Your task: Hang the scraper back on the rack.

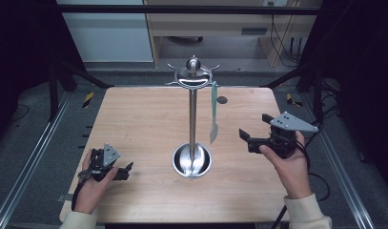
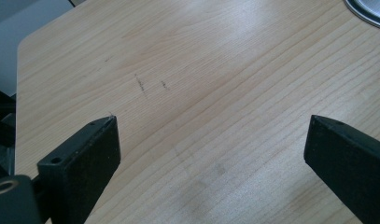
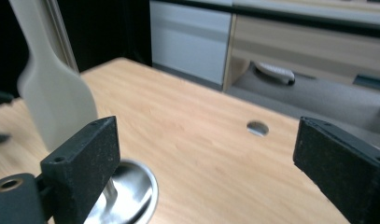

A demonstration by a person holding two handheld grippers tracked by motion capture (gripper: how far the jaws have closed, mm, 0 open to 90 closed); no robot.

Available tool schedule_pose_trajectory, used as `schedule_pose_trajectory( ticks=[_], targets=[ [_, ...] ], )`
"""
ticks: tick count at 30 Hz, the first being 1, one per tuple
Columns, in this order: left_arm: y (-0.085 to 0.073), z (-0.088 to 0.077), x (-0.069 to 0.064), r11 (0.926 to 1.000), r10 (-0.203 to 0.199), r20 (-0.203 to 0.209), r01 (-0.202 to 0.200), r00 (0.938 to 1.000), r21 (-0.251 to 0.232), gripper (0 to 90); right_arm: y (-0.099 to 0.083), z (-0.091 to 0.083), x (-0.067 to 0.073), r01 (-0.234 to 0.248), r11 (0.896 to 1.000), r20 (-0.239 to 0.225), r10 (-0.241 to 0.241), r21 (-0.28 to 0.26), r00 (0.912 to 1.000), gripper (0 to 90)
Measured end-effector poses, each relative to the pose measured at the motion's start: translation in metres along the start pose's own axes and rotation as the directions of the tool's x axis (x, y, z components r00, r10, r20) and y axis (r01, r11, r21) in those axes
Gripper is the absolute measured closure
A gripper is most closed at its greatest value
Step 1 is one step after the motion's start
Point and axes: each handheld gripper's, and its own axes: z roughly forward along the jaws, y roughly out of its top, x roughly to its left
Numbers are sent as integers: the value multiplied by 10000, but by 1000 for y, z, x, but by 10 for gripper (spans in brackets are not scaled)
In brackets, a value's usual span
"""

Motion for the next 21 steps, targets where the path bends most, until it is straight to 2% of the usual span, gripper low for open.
schedule_pose_trajectory(
  ticks=[4, 10, 15, 21],
  targets=[
    [0, 0, 1, 10000, -15, -15, 15, 10000, -21, 35, -16, 5, 0, 81, 9996, 9, -81, 260, 10000, 64],
    [0, -1, 2, 9999, -91, -37, 91, 10000, -54, 34, -41, 15, -2, -61, 9968, 56, 57, 803, 10000, 92],
    [-1, -1, 4, 9998, -193, -56, 192, 9998, -98, 34, -65, 29, -5, -194, 9891, 167, 171, 1458, 9997, 132],
    [-1, -2, 5, 9996, -261, -34, 261, 9997, -134, 35, -98, 46, -9, -348, 9754, 208, 310, 2177, 9993, 137]
  ],
)
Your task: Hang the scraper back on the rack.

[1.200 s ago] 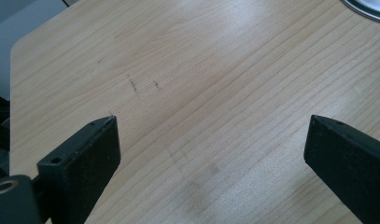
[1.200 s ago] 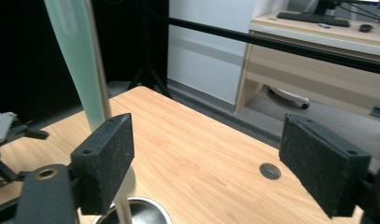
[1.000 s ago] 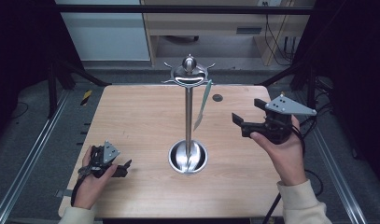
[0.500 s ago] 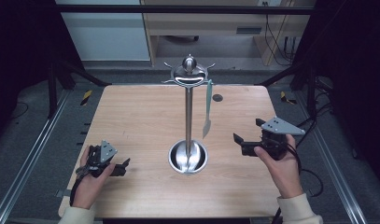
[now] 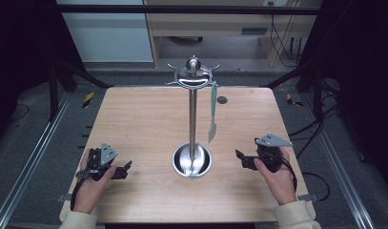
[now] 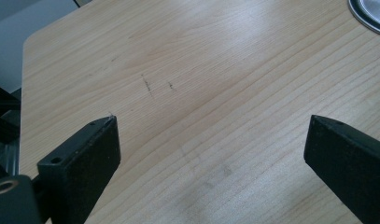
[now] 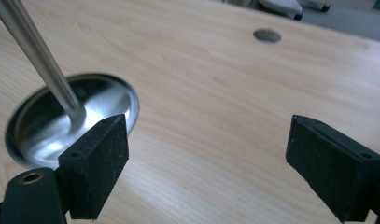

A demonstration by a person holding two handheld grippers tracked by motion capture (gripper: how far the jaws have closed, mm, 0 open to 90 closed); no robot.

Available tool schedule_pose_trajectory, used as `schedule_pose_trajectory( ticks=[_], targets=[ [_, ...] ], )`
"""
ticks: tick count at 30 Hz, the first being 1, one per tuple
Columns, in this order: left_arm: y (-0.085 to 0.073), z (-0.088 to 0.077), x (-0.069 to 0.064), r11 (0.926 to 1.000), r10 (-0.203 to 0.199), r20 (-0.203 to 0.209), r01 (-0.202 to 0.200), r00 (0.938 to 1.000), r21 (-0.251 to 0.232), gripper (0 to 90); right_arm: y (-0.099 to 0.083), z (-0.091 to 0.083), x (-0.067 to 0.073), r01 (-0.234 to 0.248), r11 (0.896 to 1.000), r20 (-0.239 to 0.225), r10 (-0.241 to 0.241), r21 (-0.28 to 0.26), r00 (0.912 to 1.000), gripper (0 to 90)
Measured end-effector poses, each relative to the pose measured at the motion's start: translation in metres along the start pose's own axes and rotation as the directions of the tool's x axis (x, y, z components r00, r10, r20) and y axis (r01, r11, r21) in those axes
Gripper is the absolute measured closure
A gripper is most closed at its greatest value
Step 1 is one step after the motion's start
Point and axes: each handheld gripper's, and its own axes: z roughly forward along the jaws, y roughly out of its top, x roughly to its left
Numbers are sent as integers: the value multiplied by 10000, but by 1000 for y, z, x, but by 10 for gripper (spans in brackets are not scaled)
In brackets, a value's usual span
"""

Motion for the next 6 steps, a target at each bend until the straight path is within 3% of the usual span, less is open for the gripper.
schedule_pose_trajectory(
  ticks=[6],
  targets=[
    [1, -1, 2, 9997, -161, -23, 161, 9999, -165, 35, -21, 12, 0, -6, 9994, -25, 7, 341, 10000, 137]
  ],
)
